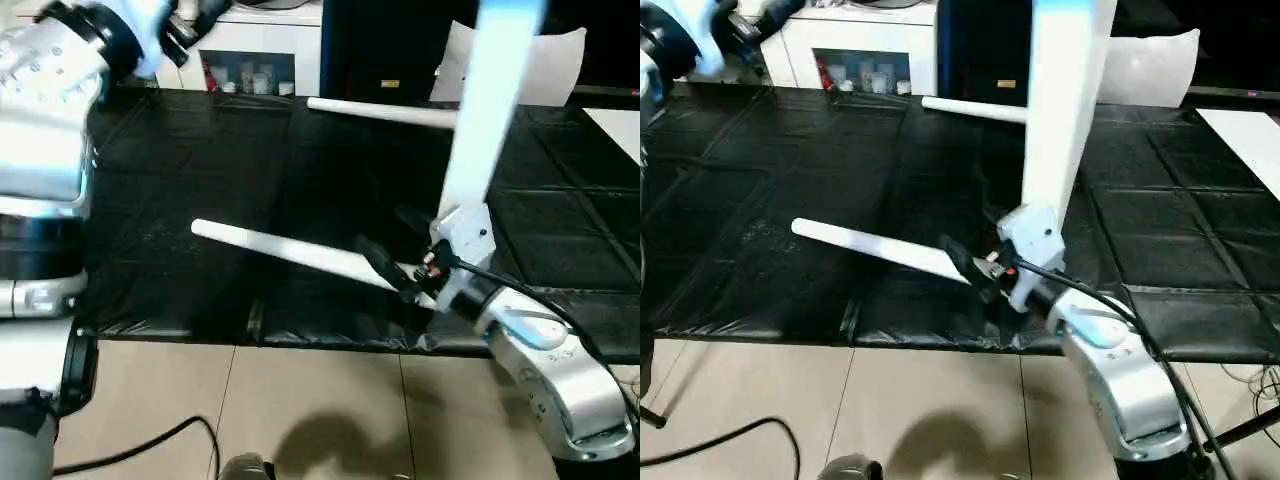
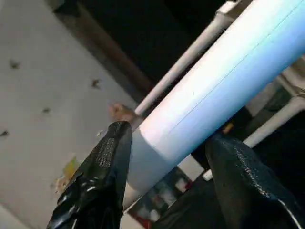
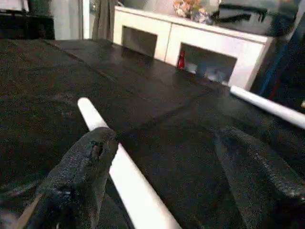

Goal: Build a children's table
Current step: Flip table

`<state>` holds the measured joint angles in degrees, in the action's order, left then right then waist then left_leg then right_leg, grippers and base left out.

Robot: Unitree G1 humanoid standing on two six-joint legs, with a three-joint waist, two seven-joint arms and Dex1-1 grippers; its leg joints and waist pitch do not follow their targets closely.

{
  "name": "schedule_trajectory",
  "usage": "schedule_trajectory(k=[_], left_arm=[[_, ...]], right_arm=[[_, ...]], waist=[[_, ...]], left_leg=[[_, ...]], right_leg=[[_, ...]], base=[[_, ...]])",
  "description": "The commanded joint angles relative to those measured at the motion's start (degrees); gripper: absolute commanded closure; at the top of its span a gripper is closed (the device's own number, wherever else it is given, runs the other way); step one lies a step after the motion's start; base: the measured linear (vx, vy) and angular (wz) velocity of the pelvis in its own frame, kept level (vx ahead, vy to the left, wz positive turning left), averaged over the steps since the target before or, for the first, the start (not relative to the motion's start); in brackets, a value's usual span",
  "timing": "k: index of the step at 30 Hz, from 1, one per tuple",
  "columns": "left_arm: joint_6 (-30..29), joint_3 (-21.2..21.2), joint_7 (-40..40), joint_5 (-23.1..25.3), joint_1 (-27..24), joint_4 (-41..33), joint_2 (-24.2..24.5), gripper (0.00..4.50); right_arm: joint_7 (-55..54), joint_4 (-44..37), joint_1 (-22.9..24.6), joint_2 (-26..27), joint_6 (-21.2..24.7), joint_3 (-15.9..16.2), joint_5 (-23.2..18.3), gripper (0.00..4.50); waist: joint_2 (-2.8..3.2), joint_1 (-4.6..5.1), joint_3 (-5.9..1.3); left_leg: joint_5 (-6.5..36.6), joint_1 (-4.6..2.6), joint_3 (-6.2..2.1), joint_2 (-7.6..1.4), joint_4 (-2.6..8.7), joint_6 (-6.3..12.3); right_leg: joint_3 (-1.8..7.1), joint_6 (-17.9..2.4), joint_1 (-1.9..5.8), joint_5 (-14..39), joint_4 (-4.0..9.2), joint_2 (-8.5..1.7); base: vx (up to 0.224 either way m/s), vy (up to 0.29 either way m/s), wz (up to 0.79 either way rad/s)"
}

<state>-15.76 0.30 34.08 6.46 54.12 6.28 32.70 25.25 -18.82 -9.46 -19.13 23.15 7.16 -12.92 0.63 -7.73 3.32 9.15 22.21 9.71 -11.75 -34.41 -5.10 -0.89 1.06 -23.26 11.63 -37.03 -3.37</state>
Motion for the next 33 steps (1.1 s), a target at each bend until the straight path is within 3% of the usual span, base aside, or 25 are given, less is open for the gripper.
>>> schedule_trajectory(k=[1, 9, 14, 15, 16, 18, 19, 23, 24, 25, 27, 29, 33], left_arm=[[-1.3, 0.7, 0.1, -1.4, -1.6, 1.3, -0.3, 2.21], [-0.3, -0.7, 0.8, -1.5, -5.0, -2.5, -0.7, 2.22], [-2.4, 5.2, -0.1, -9.4, -9.9, -8.2, -4.6, 2.23], [-2.4, 5.4, 0.0, -9.7, -10.1, -8.5, -4.8, 2.23], [-2.9, 7.0, -0.3, -11.7, -11.9, -10.4, -5.8, 2.23], [-3.1, 8.0, -0.7, -12.7, -12.9, -11.6, -6.5, 2.00], [-3.2, 9.2, -1.0, -14.0, -15.2, -13.8, -7.2, 2.00], [-4.4, 11.4, -0.1, -17.2, -22.3, -19.7, -8.0, 1.55], [-5.9, 11.8, 0.8, -18.5, -25.0, -21.8, -8.0, 1.55], [-7.4, 11.9, 1.8, -19.8, -27.9, -23.9, -7.9, 1.46], [-9.3, 11.3, 3.2, -21.9, -31.6, -26.5, -7.3, 1.34], [-11.0, 10.1, 4.5, -23.5, -34.7, -28.7, -6.7, 1.10], [-14.2, 6.8, 2.6, -25.5, -44.2, -33.7, -9.4, 0.87]], right_arm=[[-0.4, 0.6, -0.4, -0.4, -0.3, -1.8, -0.3, 0.84], [0.5, 1.6, 1.9, 0.5, 0.0, -0.2, -1.1, 0.84], [2.5, -1.0, 4.5, 2.3, -0.9, 1.4, -3.5, 0.31], [2.6, -1.1, 4.5, 2.3, -1.0, 1.5, -3.6, 0.31], [3.0, -2.2, 5.4, 2.4, -1.3, 2.2, -3.8, 0.31], [3.2, -2.8, 5.9, 2.3, -1.6, 2.6, -3.9, 0.03], [3.7, -4.2, 7.2, 1.9, -1.9, 3.4, -4.0, 0.03], [4.1, -7.7, 11.2, -0.7, -0.6, 4.4, -3.0, 0.00], [3.5, -8.1, 12.2, -1.4, 0.4, 3.4, -2.2, 0.00], [2.9, -8.4, 13.0, -2.2, 1.8, 2.2, -1.8, 0.00], [2.1, -8.8, 13.7, -3.1, 2.8, 1.1, -0.9, 0.00], [1.1, -9.2, 14.3, -3.3, 2.9, 0.4, 0.0, 0.00], [-3.8, -11.3, 17.5, -0.4, -5.7, -1.9, 3.3, 0.00]], waist=[[-0.25, 0.43, -3.79], [-0.13, 1.36, -3.59], [-0.11, 1.51, -3.67], [-0.06, 1.51, -3.69], [-0.39, 1.64, -3.66], [-0.13, 1.68, -3.73], [-0.40, 1.85, -3.74], [-0.19, 2.31, -3.56], [-0.02, 2.38, -3.57], [-0.41, 2.57, -3.35], [-0.28, 2.87, -3.39], [-0.44, 3.01, -3.18], [-0.62, 3.18, -3.00]], left_leg=[[14.5, -1.00, -0.26, -0.37, 3.91, -2.99], [17.1, -1.12, -0.39, -0.35, 4.10, -2.90], [16.3, -1.00, -0.25, -0.36, 3.94, -2.38], [16.5, -1.03, -0.26, -0.37, 3.96, -2.34], [16.9, -0.98, -0.22, -0.41, 4.08, -2.31], [17.6, -0.99, -0.34, -0.43, 4.12, -2.26], [17.3, -0.87, -0.35, -0.48, 4.21, -2.36], [18.5, -1.06, -0.35, -0.53, 4.32, -2.26], [18.7, -1.10, -0.40, -0.59, 4.34, -2.32], [18.3, -0.81, -0.40, -0.66, 4.59, -2.29], [18.8, -0.97, -0.41, -0.60, 4.53, -2.19], [20.8, -1.20, -0.35, -0.45, 4.48, -2.18], [22.4, -1.27, -0.45, -0.60, 4.62, -2.11]], right_leg=[[1.66, -7.0, 1.98, 14.8, 5.22, -3.03], [1.57, -6.5, 1.76, 19.1, 5.67, -3.04], [1.54, -8.2, 1.73, 16.9, 5.56, -3.04], [1.53, -8.0, 1.69, 17.0, 5.52, -2.93], [1.50, -7.7, 1.77, 17.6, 5.51, -2.89], [1.51, -7.1, 1.67, 18.7, 5.68, -2.96], [1.50, -6.7, 1.79, 18.4, 5.78, -2.89], [1.53, -6.5, 1.61, 17.7, 5.85, -2.68], [1.56, -6.5, 1.64, 17.7, 5.81, -2.71], [1.57, -6.3, 1.84, 17.7, 5.97, -2.69], [1.56, -6.3, 1.76, 18.3, 5.91, -2.69], [1.58, -5.0, 1.34, 22.8, 6.54, -2.65], [1.56, -3.1, 0.94, 27.0, 7.10, -2.72]], base=[[0.000, 0.000, 0.00], [0.000, 0.000, 0.00], [0.000, 0.000, 0.00], [0.000, 0.000, 0.00], [0.000, 0.000, 0.00], [0.000, 0.000, 0.00], [0.000, 0.000, 0.00], [0.000, 0.000, 0.00], [0.000, 0.000, 0.00], [0.000, 0.000, 0.00], [0.000, 0.000, 0.00], [0.000, 0.000, 0.00], [0.000, 0.000, 0.00]])
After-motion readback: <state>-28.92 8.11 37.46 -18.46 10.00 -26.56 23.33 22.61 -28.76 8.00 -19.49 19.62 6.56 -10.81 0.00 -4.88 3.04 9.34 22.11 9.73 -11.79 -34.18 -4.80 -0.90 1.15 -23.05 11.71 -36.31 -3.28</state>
